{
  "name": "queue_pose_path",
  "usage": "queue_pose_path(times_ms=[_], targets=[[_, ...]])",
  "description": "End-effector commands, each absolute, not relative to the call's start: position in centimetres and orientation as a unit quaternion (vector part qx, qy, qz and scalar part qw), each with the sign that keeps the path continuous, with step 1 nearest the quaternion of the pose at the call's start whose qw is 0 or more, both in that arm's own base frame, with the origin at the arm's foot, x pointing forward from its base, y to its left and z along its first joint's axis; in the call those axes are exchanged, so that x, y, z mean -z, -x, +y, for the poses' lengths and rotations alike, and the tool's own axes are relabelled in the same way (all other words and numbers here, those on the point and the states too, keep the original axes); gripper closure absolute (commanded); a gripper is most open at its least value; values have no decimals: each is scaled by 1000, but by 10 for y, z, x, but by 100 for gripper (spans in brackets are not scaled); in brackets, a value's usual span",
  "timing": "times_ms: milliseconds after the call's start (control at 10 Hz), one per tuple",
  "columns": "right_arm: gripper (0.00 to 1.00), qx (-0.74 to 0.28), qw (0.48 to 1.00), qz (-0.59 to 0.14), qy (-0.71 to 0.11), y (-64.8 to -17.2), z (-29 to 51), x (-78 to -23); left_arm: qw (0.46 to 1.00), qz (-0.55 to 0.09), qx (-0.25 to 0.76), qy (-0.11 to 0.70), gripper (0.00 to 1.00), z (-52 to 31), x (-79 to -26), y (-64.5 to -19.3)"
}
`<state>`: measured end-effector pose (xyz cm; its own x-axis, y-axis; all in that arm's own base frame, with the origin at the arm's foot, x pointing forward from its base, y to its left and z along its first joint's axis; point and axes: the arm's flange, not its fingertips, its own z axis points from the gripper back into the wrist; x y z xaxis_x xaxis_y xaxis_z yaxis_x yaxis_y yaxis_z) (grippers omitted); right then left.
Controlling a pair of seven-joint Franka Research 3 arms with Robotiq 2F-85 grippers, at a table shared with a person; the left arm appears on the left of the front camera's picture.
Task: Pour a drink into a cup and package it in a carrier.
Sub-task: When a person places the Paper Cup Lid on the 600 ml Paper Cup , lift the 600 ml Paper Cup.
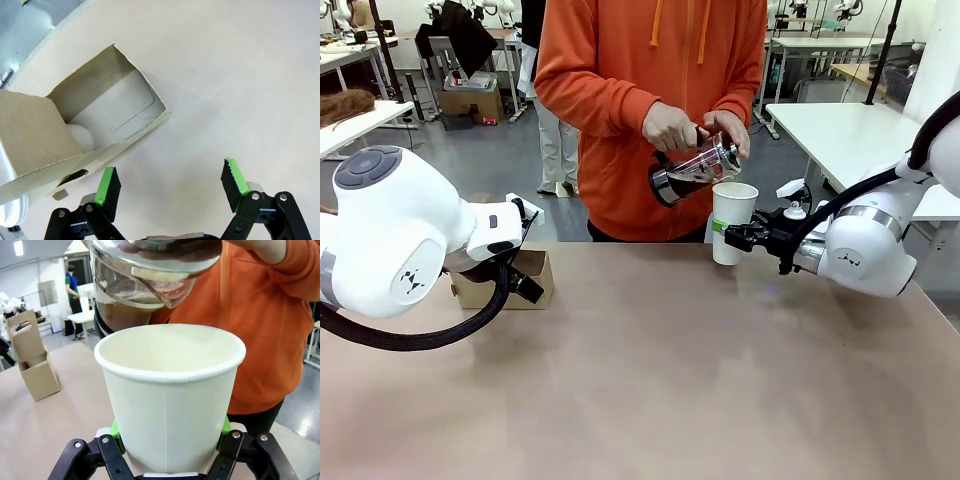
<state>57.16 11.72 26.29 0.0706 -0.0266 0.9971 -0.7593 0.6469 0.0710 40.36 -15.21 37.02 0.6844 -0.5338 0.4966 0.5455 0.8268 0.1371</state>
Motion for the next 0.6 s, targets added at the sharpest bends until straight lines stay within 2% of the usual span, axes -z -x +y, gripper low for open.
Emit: queue_pose_path(times_ms=[0, 500], targets=[[23, -278, 659, -624, -314, -572, 119, -264, 918, -267, 294, 12, 0, -152, -371, -403], [23, -278, 659, -624, -314, -572, 119, -264, 918, -267, 294, 12, 0, -152, -371, -403]])
